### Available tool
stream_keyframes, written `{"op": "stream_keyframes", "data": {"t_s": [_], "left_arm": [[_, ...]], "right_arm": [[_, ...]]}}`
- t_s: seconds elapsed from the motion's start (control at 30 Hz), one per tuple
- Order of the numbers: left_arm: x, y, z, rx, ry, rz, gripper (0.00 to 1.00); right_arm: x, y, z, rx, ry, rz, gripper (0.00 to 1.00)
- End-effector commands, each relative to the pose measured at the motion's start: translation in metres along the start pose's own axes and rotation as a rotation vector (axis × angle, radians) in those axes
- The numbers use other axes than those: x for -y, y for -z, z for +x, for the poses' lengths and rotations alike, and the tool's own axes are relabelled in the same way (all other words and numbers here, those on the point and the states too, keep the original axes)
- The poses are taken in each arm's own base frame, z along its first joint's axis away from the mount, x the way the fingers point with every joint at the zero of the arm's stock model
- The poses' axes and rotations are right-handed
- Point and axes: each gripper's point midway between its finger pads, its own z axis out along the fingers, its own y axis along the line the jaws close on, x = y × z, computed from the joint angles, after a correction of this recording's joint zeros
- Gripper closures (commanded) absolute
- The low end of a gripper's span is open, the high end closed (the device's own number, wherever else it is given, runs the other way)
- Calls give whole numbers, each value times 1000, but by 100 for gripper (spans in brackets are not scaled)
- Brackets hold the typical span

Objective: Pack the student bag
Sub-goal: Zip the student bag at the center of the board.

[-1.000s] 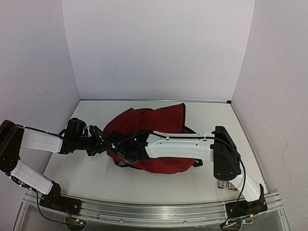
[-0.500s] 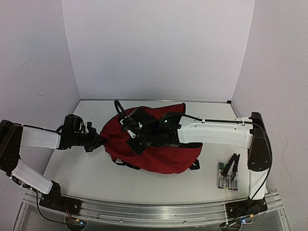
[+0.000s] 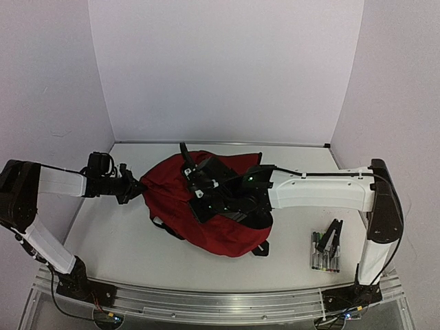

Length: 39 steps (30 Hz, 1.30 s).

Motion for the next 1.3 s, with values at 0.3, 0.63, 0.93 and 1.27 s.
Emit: {"op": "stream_keyframes", "data": {"t_s": [0.3, 0.63, 0.93, 1.27], "left_arm": [[50, -26, -172, 303, -269, 41, 100], [78, -26, -207, 319, -358, 1, 63], [88, 8, -99, 242, -284, -45, 23], [95, 8, 39, 61, -220, -51, 19]], "right_arm": [[9, 28, -9, 97, -294, -31, 100], [-6, 30, -4, 142, -385, -109, 100], [-10, 29, -25, 229, -382, -133, 100], [-20, 20, -31, 243, -365, -166, 100]]}}
